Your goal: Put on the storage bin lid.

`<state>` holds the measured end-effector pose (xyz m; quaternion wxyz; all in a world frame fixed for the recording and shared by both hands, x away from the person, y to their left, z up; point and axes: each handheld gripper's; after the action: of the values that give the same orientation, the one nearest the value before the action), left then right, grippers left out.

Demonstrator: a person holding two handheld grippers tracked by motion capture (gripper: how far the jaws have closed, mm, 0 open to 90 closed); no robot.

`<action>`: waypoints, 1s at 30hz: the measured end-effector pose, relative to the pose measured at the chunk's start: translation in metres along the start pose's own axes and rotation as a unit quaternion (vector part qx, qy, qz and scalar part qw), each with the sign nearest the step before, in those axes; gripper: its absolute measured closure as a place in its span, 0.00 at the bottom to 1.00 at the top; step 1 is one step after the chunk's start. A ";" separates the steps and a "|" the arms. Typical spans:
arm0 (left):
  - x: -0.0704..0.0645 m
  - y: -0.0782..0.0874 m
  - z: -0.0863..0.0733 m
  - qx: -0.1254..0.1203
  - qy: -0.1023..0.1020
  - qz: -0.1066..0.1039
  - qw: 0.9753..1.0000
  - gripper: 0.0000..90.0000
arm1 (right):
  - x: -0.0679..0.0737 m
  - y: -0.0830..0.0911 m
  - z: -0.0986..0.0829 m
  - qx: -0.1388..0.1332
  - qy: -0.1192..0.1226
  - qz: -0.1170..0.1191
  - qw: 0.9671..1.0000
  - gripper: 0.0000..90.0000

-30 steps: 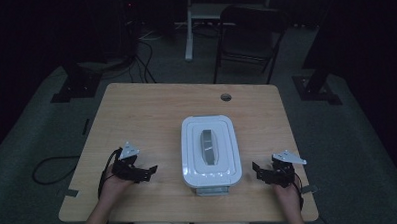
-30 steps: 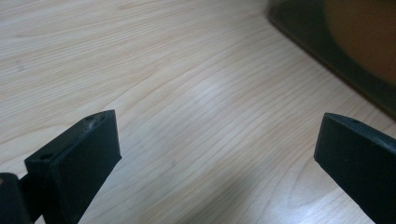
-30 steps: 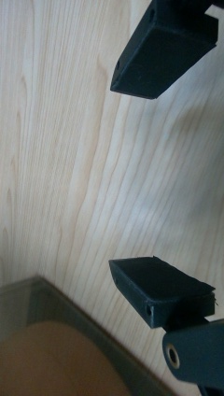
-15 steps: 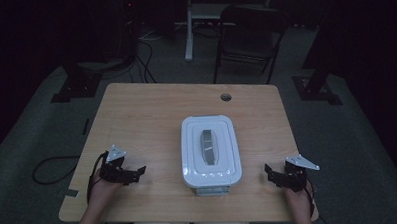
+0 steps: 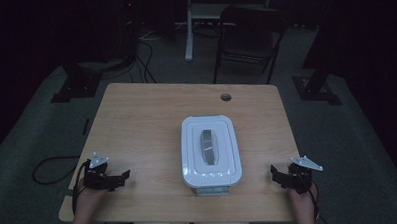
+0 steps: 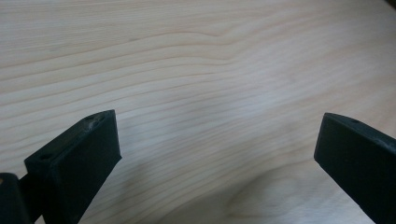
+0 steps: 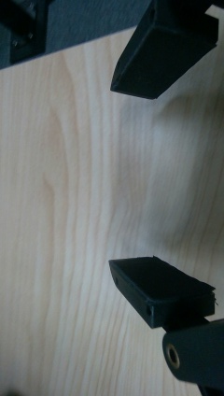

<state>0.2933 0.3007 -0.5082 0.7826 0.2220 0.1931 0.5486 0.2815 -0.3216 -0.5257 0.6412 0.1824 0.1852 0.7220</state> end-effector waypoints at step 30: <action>0.009 -0.013 -0.009 0.022 0.004 0.064 0.998 0.01 | -0.003 -0.006 0.001 0.031 -0.013 -0.033 0.999 0.14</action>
<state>0.3015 0.3067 -0.5239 0.7401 0.2487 0.1940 0.5939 0.2878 -0.3235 -0.5279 0.6608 0.2053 0.2053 0.6921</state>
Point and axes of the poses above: each handheld gripper's, and its own axes: y roughly backward along the jaws, z roughly out of its top, x roughly to its left, and after that the axes turned 10 degrees about -x, right-handed
